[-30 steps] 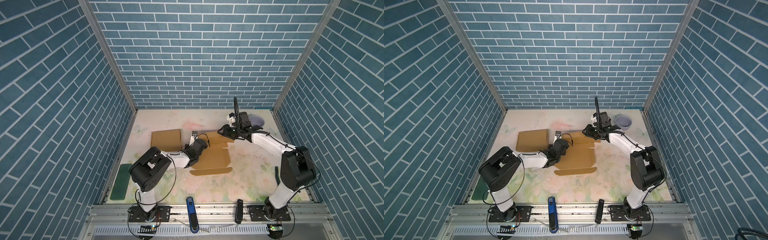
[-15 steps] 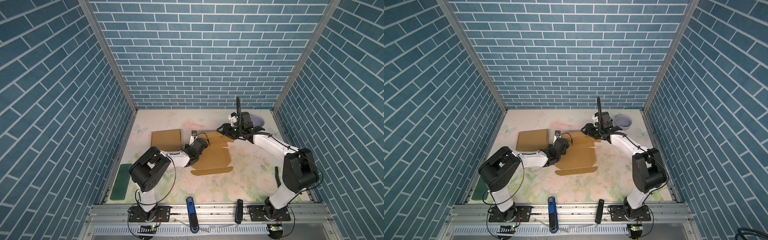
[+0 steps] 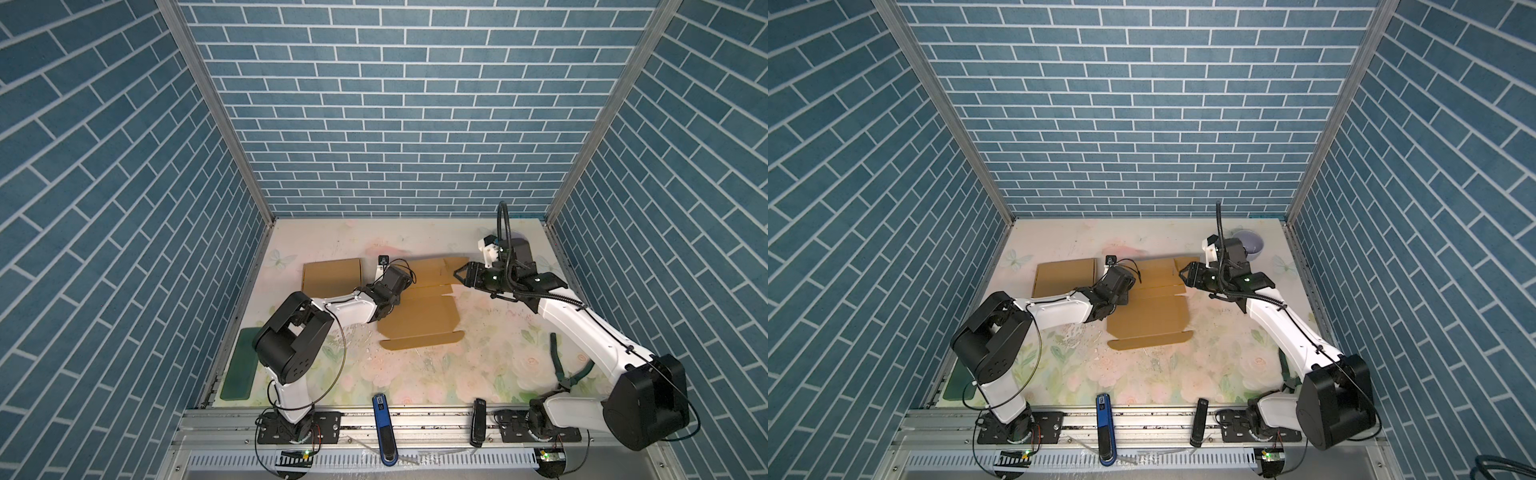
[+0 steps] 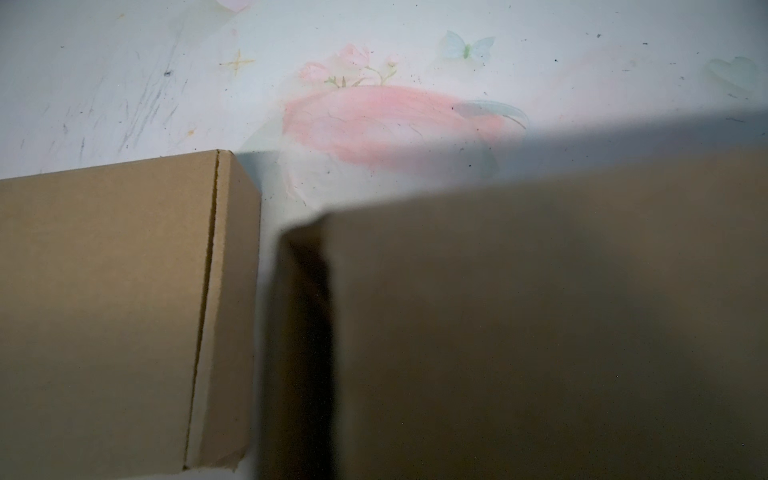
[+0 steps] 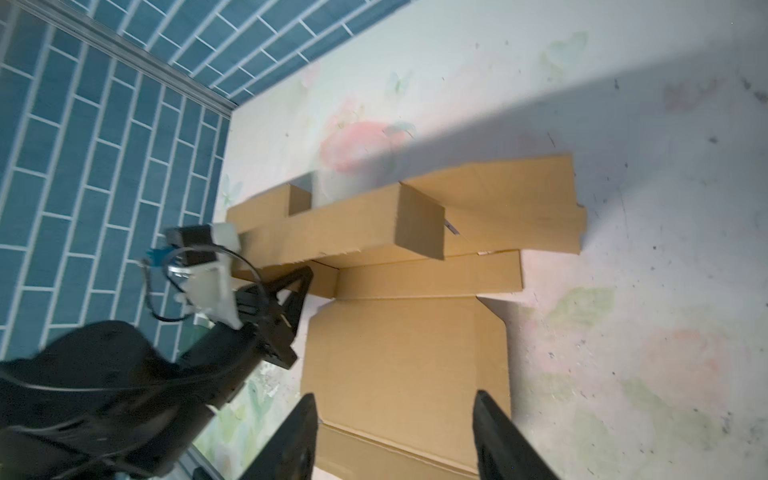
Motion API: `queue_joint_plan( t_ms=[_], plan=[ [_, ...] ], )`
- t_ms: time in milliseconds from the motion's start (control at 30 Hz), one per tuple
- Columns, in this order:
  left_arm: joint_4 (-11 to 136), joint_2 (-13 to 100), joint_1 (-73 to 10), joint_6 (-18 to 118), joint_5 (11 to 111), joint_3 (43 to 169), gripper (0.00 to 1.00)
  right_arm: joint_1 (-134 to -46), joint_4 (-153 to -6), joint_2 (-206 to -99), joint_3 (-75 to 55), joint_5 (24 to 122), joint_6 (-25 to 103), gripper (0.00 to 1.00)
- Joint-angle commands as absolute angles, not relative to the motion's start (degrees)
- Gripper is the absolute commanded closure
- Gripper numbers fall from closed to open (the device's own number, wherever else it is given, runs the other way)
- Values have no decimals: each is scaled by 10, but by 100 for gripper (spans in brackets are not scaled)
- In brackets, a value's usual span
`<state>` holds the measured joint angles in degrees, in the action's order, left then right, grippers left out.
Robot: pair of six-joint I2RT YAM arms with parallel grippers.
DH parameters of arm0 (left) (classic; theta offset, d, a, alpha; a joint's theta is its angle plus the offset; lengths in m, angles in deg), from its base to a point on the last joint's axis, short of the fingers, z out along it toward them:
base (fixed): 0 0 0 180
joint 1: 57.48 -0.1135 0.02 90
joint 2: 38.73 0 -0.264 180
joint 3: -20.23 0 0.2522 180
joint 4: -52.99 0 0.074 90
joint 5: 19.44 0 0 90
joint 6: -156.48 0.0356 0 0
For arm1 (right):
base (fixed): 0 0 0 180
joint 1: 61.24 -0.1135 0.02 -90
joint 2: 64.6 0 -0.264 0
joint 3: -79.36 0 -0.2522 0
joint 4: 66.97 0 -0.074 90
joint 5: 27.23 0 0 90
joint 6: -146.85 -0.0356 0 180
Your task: Fold the paper box
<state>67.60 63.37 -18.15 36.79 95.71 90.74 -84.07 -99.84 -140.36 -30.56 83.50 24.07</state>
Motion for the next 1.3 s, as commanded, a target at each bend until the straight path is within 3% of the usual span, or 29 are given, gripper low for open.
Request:
queue_joint_plan(
  t_ms=[0,433,967,1267],
  plan=[
    [704,616,-184,366,942,913,100,-843,-967,-1426,-343,843,278,43],
    [693,615,-209,353,886,908,100,-843,-875,-1579,-336,835,358,35],
    [633,602,-232,351,845,870,100,-834,-792,-1663,-313,872,343,33],
    [644,608,-232,351,848,880,100,-835,-765,-1662,-303,895,366,36]
  ],
)
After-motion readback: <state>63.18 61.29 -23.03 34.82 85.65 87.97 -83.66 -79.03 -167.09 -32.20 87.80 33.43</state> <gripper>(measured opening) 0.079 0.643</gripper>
